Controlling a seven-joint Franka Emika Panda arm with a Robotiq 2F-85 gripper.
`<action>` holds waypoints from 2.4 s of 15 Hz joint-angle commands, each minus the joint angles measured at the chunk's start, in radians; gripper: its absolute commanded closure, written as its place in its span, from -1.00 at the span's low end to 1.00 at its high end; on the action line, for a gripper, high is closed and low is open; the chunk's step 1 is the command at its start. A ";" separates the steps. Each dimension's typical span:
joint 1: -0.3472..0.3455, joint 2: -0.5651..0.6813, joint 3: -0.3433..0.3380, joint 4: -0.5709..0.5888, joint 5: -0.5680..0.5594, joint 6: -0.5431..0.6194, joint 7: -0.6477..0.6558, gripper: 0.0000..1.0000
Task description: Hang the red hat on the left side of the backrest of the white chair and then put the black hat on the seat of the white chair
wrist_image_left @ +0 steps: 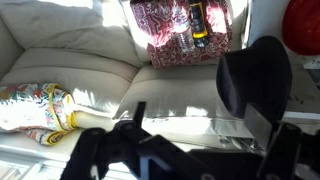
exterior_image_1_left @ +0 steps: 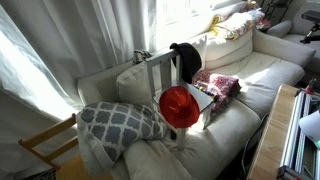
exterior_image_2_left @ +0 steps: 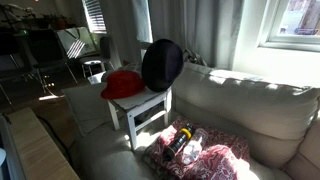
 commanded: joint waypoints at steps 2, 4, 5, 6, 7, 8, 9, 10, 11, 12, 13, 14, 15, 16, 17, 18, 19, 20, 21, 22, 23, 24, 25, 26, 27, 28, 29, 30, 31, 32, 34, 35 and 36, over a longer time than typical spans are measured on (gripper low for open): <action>0.022 0.002 -0.017 0.003 -0.010 -0.005 0.008 -1.00; 0.022 0.002 -0.017 0.003 -0.010 -0.005 0.008 -1.00; 0.022 0.002 -0.017 0.003 -0.010 -0.005 0.008 -1.00; 0.044 0.007 -0.025 -0.013 0.025 0.019 -0.008 -1.00; 0.070 0.022 -0.016 -0.037 0.052 0.025 -0.017 -1.00; 0.104 0.033 -0.016 -0.063 0.099 0.048 -0.030 -1.00; 0.134 0.045 -0.012 -0.082 0.146 0.068 -0.038 -1.00; 0.163 0.068 -0.004 -0.103 0.193 0.101 -0.033 -1.00; 0.179 0.098 0.012 -0.117 0.219 0.134 -0.008 -1.00; 0.194 0.130 0.028 -0.136 0.241 0.189 0.018 -1.00; 0.207 0.164 0.041 -0.148 0.254 0.222 0.028 -1.00; 0.214 0.201 0.058 -0.163 0.255 0.262 0.049 -1.00; 0.223 0.239 0.067 -0.173 0.264 0.295 0.061 -1.00; 0.233 0.279 0.073 -0.179 0.278 0.322 0.071 -1.00; 0.233 0.322 0.084 -0.181 0.272 0.338 0.096 -1.00; 0.240 0.363 0.087 -0.182 0.281 0.355 0.106 -1.00; 0.244 0.397 0.089 -0.184 0.282 0.368 0.123 -1.00; 0.255 0.433 0.083 -0.185 0.315 0.396 0.116 -1.00; 0.264 0.462 0.079 -0.188 0.346 0.422 0.112 -1.00; 0.272 0.489 0.075 -0.193 0.385 0.463 0.088 -1.00; 0.277 0.514 0.077 -0.191 0.404 0.488 0.090 -1.00; 0.284 0.534 0.079 -0.192 0.432 0.525 0.073 -1.00; 0.292 0.541 0.079 -0.186 0.459 0.524 0.002 -1.00; 0.283 0.512 0.074 -0.190 0.396 0.493 0.077 -1.00; 0.289 0.527 0.074 -0.188 0.414 0.503 0.052 -1.00; 0.292 0.535 0.075 -0.186 0.424 0.506 0.039 -1.00; 0.293 0.537 0.075 -0.184 0.429 0.507 0.033 -1.00; 0.293 0.537 0.075 -0.183 0.430 0.507 0.031 -1.00; 0.295 0.553 0.077 -0.181 0.484 0.514 -0.017 -1.00; 0.297 0.577 0.079 -0.177 0.538 0.529 -0.031 -1.00; 0.304 0.635 0.087 -0.168 0.685 0.574 -0.073 -1.00; 0.305 0.662 0.092 -0.162 0.746 0.598 -0.102 -1.00; 0.305 0.685 0.098 -0.158 0.785 0.623 -0.117 -1.00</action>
